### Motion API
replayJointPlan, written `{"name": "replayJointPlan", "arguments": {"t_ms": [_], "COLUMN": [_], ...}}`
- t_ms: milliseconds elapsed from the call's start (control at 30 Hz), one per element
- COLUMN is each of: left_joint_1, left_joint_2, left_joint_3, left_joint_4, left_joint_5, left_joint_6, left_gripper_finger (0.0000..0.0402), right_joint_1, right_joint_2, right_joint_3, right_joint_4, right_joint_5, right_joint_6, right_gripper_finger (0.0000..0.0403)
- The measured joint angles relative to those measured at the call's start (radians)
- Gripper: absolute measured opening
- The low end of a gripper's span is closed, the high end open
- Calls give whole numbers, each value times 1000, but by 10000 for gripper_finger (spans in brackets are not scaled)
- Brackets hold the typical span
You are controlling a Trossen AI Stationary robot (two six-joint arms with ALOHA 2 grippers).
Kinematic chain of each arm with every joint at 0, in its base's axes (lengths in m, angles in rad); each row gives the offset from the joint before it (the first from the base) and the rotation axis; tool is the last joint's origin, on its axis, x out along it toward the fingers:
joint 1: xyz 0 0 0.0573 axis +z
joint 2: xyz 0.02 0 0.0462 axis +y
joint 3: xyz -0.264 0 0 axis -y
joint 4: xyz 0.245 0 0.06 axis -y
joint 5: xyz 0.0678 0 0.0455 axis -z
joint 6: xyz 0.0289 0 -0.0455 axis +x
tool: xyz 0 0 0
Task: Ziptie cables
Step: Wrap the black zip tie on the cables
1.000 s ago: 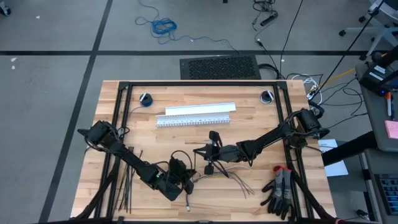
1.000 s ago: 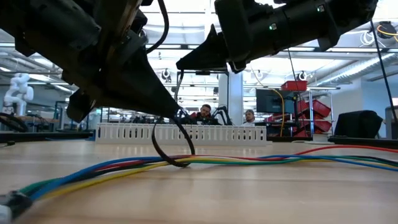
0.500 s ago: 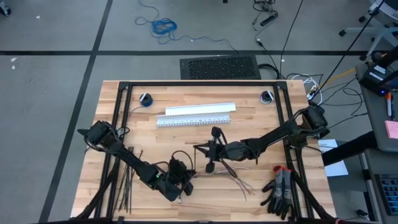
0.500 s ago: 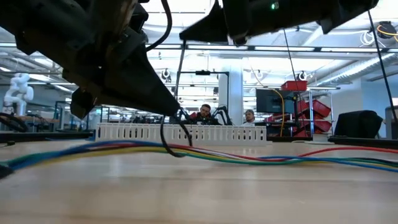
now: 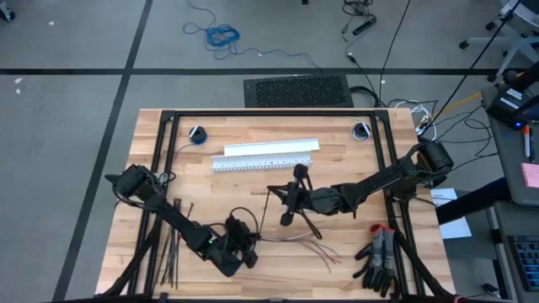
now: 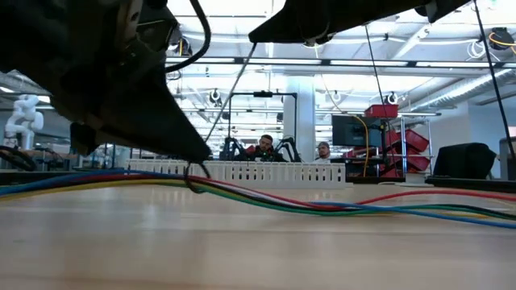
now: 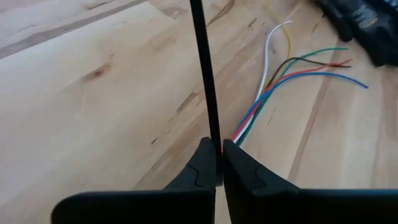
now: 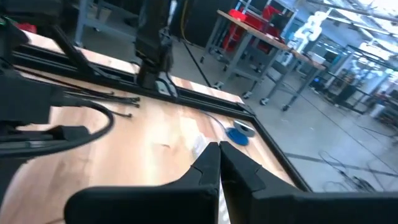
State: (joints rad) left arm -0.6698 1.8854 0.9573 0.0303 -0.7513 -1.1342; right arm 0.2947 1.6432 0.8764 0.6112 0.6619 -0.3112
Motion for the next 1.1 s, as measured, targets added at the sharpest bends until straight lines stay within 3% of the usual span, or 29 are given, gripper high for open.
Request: {"name": "replayJointPlan", "arguments": {"t_ms": [667,833,1033,1100], "left_joint_1": [-7,-7,-7,-4], "left_joint_2": [74,74,75,75], "left_joint_3": [2,2,2,1], "left_joint_4": [-40,-40,-43,-44], "left_joint_5": [60,58,41,32], "left_joint_6": [-87,-82,-64,-63], "left_gripper_finger": [7,7,7,7], "right_joint_1": [-8,15,124,166], "right_joint_2": [-62,-78,-60,-24], "right_joint_3": [7,2,3,3], "right_joint_4": [95,-135,-322,-320], "right_joint_5": [96,-15,-290,-294], "right_joint_6": [-98,52,348,393], "right_gripper_finger": [0,7,64,82]}}
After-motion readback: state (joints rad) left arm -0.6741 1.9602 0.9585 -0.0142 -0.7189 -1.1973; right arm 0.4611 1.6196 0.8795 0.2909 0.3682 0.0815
